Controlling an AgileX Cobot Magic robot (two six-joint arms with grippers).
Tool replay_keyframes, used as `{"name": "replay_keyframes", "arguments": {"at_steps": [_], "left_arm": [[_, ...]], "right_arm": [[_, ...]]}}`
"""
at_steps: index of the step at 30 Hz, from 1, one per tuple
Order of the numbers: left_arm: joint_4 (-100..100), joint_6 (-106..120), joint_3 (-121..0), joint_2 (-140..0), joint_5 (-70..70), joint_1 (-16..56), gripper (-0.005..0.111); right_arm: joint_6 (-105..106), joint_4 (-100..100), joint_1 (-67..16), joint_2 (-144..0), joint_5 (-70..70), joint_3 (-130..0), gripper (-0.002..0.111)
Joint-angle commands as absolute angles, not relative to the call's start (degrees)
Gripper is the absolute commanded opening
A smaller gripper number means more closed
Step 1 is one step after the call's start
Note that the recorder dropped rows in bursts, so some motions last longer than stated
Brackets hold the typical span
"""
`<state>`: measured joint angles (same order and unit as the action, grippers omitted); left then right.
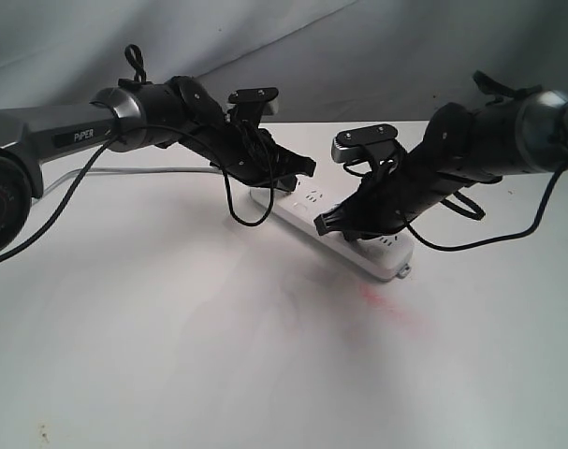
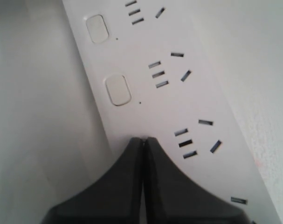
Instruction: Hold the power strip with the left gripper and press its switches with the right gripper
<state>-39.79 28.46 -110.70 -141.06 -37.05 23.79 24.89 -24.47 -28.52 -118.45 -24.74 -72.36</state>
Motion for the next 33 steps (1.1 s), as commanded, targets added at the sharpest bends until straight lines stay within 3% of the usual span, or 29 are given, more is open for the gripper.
{"name": "replay_keyframes", "arguments": {"at_steps": [1,33], "left_arm": [[-40.1,28.5,-110.8,-141.2,-36.4,24.0,0.000],[-40.1,28.5,-110.8,-141.2,-37.1,24.0,0.000]], "right_arm": [[22.2,-20.6,-28.6,-121.0,-28.1,-71.4,0.000],[-1.4,10.9,-32.1,-125.9,-38.8,-71.0,0.000]]}}
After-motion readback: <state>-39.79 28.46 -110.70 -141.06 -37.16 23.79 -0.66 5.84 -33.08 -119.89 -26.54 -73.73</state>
